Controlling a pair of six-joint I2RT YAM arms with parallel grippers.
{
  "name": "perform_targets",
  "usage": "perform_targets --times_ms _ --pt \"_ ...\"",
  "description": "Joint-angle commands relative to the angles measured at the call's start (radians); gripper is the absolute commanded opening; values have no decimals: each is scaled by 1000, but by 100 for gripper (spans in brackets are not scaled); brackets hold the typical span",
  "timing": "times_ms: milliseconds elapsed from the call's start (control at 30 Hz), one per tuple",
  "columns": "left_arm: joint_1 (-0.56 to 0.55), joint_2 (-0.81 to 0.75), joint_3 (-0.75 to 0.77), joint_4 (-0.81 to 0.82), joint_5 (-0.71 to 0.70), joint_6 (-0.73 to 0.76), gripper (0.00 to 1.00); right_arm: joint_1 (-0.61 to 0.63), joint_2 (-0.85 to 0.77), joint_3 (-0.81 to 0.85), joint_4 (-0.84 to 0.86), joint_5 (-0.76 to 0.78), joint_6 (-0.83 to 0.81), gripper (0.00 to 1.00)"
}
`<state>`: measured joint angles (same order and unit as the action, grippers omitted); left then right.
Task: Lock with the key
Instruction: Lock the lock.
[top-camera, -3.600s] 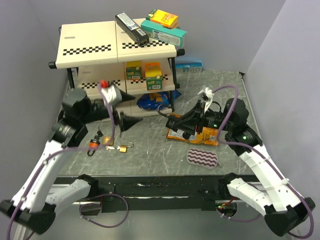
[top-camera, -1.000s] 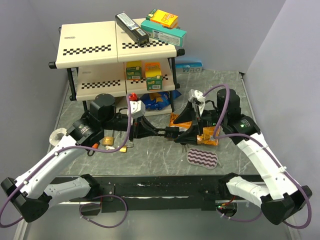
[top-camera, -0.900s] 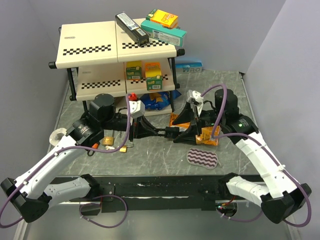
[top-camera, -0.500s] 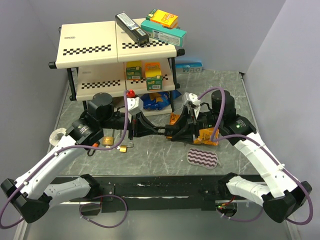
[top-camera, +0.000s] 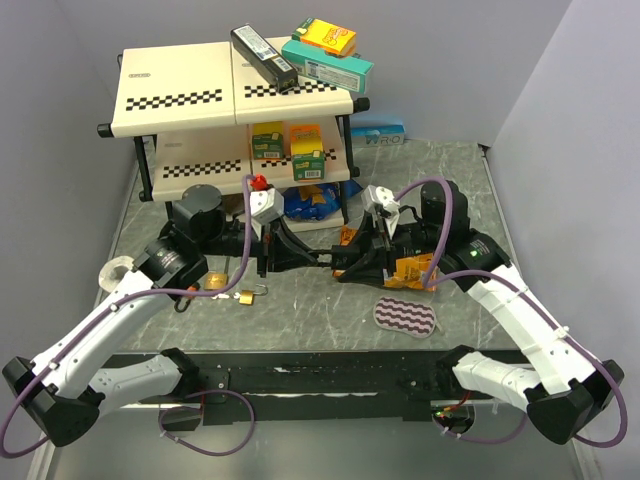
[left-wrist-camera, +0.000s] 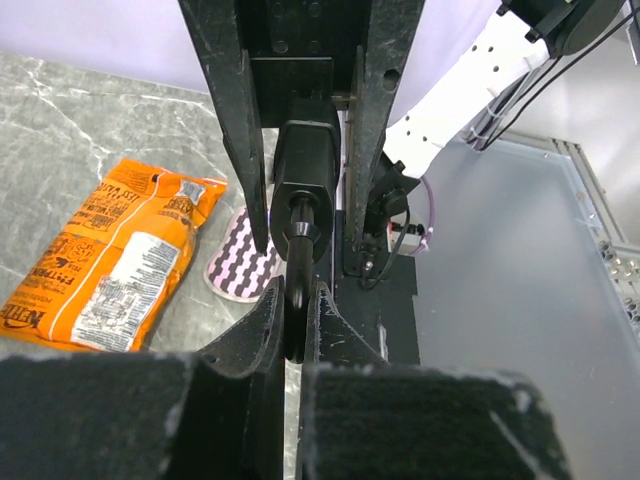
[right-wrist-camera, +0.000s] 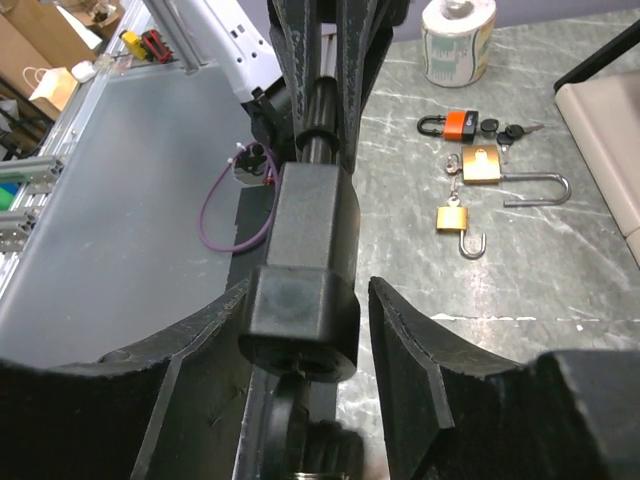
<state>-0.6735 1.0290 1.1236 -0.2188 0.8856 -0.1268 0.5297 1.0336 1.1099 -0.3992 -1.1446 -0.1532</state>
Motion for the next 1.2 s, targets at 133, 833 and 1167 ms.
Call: perform_targets --times_ms 133,833,1167 --pt "3 -24 -25 211 30 -112 1 15 0 -16 154 -38 79 50" --pt "29 -20 -39 323 44 -249 1 15 -20 -41 230 -30 150 38" --pt "31 -24 -12 176 33 -111 31 13 -12 -25 269 -40 253 0"
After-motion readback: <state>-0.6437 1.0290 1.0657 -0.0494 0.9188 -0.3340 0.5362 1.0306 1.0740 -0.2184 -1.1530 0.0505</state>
